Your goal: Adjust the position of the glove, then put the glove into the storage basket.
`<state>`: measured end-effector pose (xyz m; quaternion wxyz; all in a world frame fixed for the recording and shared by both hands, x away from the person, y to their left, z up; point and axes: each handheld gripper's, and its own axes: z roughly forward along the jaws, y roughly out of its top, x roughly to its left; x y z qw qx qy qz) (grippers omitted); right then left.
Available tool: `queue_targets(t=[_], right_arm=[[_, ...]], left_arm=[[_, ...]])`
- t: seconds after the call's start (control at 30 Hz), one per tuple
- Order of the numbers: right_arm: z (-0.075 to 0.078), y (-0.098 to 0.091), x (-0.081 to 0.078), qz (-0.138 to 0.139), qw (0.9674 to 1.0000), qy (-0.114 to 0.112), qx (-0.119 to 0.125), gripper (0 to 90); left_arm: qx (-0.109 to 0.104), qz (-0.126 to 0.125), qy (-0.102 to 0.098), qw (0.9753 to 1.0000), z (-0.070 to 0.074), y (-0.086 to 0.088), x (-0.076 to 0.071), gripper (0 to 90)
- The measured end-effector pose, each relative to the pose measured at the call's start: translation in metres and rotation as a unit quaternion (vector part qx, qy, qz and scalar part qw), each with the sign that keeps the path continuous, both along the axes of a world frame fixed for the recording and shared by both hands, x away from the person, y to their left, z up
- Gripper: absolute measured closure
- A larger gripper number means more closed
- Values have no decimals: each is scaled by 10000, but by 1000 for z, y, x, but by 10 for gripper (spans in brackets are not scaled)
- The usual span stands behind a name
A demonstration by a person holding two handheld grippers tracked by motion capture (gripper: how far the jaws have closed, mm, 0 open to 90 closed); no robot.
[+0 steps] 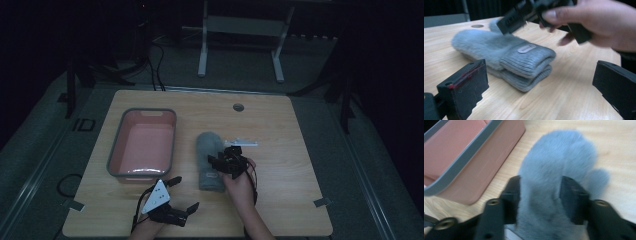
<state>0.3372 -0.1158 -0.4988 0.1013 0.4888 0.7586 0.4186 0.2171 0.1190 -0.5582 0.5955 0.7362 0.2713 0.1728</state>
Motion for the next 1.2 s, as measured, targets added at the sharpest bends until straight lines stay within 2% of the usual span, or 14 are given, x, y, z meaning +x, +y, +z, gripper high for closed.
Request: queue_targets(t=[0.07, 0.2, 0.3, 0.33, 0.4, 0.53, 0.6, 0.67, 0.7, 0.83, 0.87, 1.0, 1.07, 1.2], right_arm=[[4, -6, 0, 91, 9997, -115, -190, 449], [8, -18, 2, 4, 9999, -106, -131, 361], [14, -29, 3, 188, 9988, -217, -385, 239], [15, -32, 3, 383, 9983, -196, -382, 183], [16, -37, 5, 499, 9980, -190, -339, 173], [17, -40, 4, 612, 9949, -264, -760, 124], [17, -40, 4, 732, 9931, -205, -897, 187], [20, -44, 3, 714, 9935, -330, -817, 297], [22, -46, 4, 648, 9933, -390, -877, 438], [26, -47, 15, 665, 9944, -280, -775, 567], [27, -46, 17, 674, 9941, -312, -788, 567], [26, -34, 24, 740, 9936, -394, -760, 585], [22, -27, 27, 799, 9923, -392, -861, 586], [9, -17, 27, 814, 9919, -247, -943, 588]], left_arm=[[58, -56, 82, 9999, 1, -3, 0, 4], [99, -108, 187, 9997, 5, -7, -1, 4], [228, -120, 347, 9991, 10, -11, 0, 4], [309, -114, 348, 9989, 12, -13, 0, 4], [452, -105, 410, 9981, 16, -17, 1, 4], [484, -144, 556, 9972, 26, -22, 6, 4], [462, -114, 679, 9966, 34, -25, 11, 4], [531, -26, 715, 9960, 44, -28, 18, 4], [592, 56, 682, 9959, 51, -30, 22, 4], [658, 445, 773, 9938, 71, -34, 42, 138], [711, 546, 815, 9926, 76, -35, 49, 171], [1077, 1044, 1295, 9802, 85, -42, 79, 342], [1370, 1184, 1378, 9738, 84, -48, 91, 381], [1986, 1195, 1729, 9573, 71, -60, 114, 401]])
